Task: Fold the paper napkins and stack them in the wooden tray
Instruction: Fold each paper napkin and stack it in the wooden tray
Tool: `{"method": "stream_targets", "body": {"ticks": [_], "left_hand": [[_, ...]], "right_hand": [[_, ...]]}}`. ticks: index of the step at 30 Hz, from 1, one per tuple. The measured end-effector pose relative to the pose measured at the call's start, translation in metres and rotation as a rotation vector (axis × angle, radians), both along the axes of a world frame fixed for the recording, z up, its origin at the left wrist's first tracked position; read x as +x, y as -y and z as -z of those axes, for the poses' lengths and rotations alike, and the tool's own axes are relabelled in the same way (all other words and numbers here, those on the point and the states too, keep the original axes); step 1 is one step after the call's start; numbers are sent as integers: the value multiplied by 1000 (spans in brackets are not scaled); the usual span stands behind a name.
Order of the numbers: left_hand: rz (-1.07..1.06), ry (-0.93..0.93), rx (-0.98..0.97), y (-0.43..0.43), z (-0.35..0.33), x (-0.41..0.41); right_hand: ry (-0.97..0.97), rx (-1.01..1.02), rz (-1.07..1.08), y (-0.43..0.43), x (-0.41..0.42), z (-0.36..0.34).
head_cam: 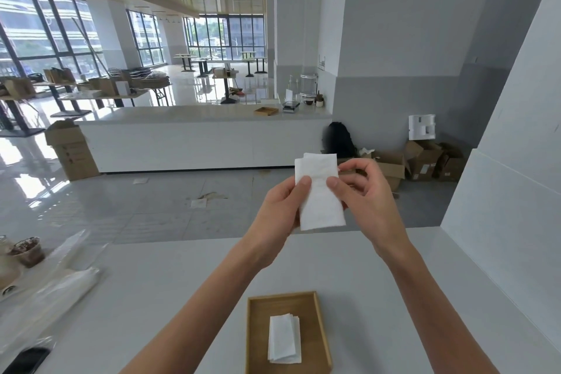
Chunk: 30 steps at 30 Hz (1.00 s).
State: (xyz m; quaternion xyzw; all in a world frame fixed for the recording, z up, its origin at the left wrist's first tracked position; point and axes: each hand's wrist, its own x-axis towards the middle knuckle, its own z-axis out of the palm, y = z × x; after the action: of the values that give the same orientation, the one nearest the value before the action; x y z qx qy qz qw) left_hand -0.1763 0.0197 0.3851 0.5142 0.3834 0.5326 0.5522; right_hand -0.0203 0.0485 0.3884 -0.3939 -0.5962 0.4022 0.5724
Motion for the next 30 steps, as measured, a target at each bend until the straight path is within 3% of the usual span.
{"method": "stream_targets", "body": {"ticks": [2,5,10,14,17,30], "left_hand": [[-166,-112,80,-2,2,4],[-283,-96,156,-2,3,7],[-291,34,272,-1,7,6],[-272,-102,362,-4,12,-1],[-246,-163,336,-6,16,-6],[-182,-115,168,-24,44,-21]], "right_hand": [[-5,21,-17,0,-2,3],[0,85,-27,-1,-2,7],[57,145,-35,-1,2,14],[36,112,-34,-2,4,17],[46,83,-50,-2,5,20],[149,-26,-213,-15,5,48]]}}
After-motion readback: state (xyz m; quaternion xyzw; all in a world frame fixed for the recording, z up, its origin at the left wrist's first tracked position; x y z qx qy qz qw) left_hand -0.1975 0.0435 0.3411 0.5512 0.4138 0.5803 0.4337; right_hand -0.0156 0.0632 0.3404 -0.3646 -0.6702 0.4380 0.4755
